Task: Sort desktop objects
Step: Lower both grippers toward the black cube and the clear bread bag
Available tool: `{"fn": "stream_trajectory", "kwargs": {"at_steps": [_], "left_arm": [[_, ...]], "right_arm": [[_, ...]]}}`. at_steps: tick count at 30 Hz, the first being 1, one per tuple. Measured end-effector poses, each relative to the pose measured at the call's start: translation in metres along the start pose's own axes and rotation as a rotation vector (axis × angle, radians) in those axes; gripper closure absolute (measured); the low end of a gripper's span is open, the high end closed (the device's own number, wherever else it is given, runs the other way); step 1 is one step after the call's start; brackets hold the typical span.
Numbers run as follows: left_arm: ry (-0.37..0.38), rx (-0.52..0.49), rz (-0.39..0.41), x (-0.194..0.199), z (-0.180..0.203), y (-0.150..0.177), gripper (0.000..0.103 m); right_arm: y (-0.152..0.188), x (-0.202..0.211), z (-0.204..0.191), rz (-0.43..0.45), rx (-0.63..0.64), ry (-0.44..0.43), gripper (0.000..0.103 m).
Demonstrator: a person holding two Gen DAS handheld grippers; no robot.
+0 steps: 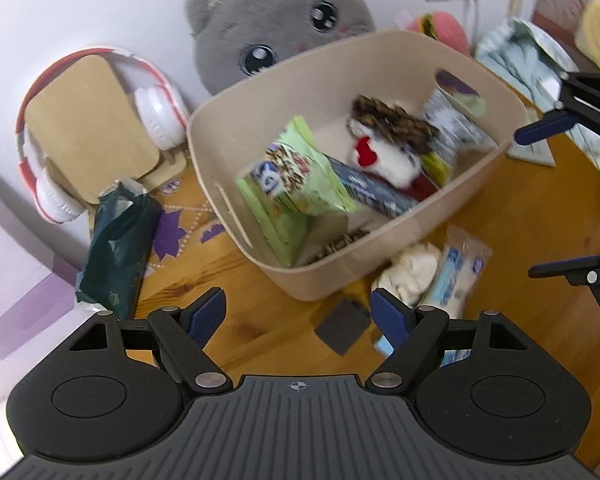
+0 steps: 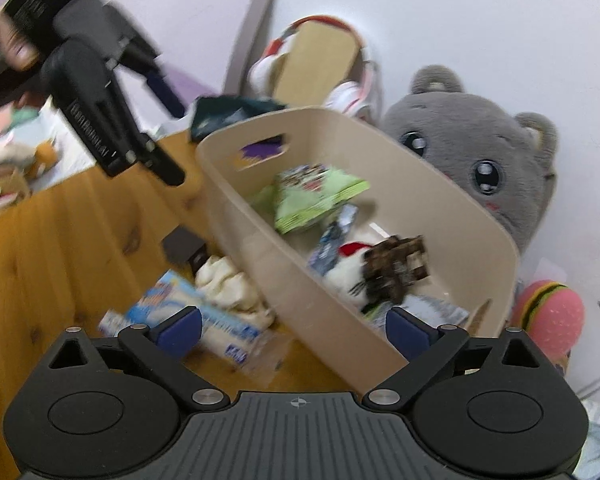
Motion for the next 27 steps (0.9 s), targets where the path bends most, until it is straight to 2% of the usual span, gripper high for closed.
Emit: {"fn": "stream_trajectory", "kwargs": {"at_steps": [6,12,15,21,27], "left_arm": [[0.058,-0.09,-0.053,-0.015,0.012,0.02,0.022],[0.108,-0.185,-0.094,-0.03,0.024,0.04,0.022],[0.101,-0.212,-0.105,-0.037,0.025,0.046,0.022],[0.133,-0.233,-0.134,-0.052,0.022,0.051,0.022],[0.144,-0.225,-0.11,-0.062,0.018,0.05,0.022]], "right_arm": [[0.014,-0.013,-0.031,-0.039,0.134,-0.051,0.003],[0.021,-0.029,-0.047,-0.07,0.209,-0.095,0.004],[0.022,-0.037,-0.048,-0.082,0.225,-0.11,0.006],[0.025,-0.051,-0.053,-0.111,0.291,-0.142,0.011],[0.026,-0.061,-0.057,-0.117,0.351,-0.175,0.012]]}}
Point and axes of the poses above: each gripper's, at about its wrist camera, not at the fingertips, and x roughly against the way its jaws point, z to its right, y to its underside, the point moved 3 cm from there along -x, roughly the way its jaws point, and after that the axes turned 6 degrees about z, right-handed, at the moved point
